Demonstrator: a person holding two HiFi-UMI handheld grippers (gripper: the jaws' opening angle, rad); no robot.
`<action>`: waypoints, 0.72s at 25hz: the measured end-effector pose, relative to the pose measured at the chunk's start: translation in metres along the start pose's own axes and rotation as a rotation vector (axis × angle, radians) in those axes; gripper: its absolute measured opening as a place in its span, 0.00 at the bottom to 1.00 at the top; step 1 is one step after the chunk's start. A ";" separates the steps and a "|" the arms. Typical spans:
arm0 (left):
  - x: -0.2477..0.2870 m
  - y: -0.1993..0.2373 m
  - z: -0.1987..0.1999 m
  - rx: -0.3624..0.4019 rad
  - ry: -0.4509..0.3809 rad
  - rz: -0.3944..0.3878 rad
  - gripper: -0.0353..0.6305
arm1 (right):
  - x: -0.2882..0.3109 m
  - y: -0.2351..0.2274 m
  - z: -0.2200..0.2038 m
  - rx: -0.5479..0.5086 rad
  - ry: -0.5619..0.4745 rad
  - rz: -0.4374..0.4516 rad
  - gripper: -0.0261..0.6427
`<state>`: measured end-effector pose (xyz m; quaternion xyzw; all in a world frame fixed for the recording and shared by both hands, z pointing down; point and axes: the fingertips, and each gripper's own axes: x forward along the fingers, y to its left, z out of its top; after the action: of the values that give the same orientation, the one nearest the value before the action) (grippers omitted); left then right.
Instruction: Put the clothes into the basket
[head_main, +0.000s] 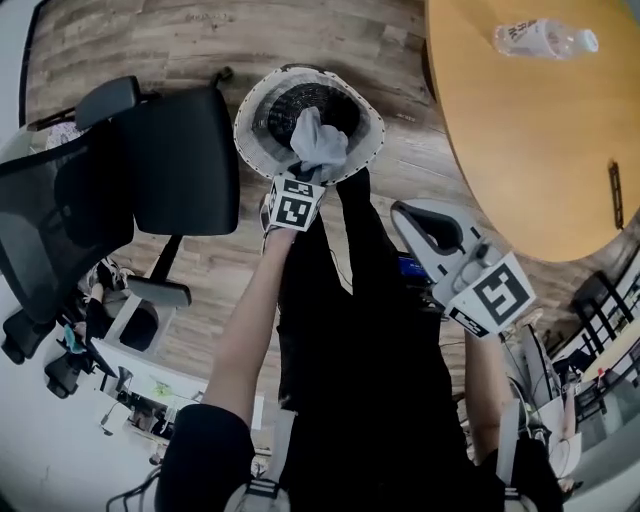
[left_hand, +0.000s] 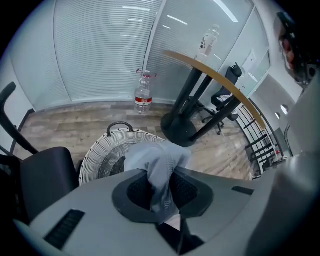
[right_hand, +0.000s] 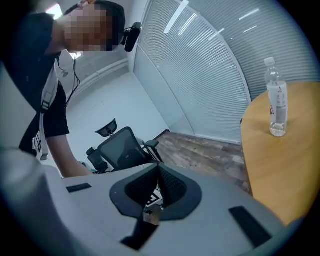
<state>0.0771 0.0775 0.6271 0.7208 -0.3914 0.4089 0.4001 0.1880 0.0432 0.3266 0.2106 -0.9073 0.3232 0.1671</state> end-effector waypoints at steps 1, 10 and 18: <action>0.010 -0.001 -0.002 0.000 0.006 -0.005 0.16 | 0.004 0.002 -0.007 0.005 0.005 0.009 0.06; 0.116 0.012 -0.020 -0.013 0.026 -0.036 0.16 | 0.054 -0.026 -0.040 0.082 0.013 -0.018 0.06; 0.181 0.031 -0.033 -0.027 0.057 -0.051 0.16 | 0.077 -0.045 -0.085 0.146 0.031 -0.024 0.06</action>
<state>0.1054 0.0526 0.8098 0.7129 -0.3668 0.4137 0.4313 0.1587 0.0459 0.4461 0.2282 -0.8760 0.3898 0.1693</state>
